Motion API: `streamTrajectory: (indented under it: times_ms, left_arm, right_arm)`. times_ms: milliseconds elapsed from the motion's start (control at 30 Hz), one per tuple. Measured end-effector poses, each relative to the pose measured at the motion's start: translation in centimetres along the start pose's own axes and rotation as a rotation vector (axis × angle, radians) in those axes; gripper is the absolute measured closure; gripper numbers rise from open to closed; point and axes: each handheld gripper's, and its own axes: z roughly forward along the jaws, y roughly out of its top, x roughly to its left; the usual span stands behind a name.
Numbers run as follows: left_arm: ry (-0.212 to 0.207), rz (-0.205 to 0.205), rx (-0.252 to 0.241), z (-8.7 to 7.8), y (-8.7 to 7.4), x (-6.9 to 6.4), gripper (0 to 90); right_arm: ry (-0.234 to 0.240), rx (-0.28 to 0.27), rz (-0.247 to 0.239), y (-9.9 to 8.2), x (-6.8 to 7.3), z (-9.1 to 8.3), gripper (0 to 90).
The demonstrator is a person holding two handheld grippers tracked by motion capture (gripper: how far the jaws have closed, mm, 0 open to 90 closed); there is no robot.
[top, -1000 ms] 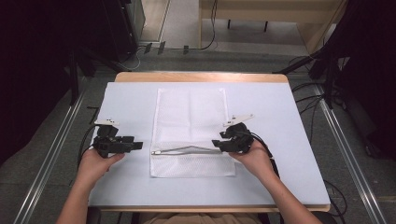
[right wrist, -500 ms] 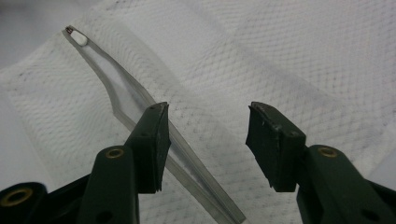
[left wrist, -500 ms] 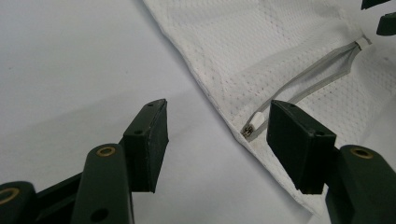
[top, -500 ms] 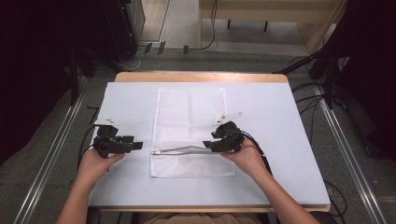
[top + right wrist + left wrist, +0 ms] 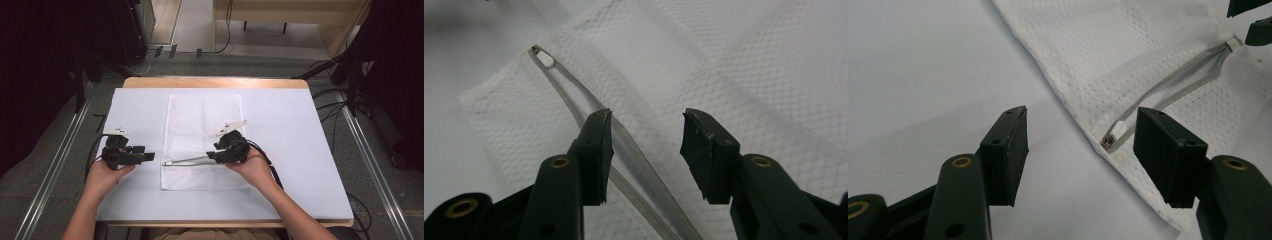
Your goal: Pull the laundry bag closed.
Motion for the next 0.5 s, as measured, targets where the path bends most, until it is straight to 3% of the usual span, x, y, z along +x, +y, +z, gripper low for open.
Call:
streamTrajectory:
  times_ms: [500]
  left_arm:
    - [-0.005,0.001,0.005,0.3,-0.1,0.1,39.3]
  right_arm:
    - [0.049,0.008,-0.023,1.0,1.6,2.0,60.6]
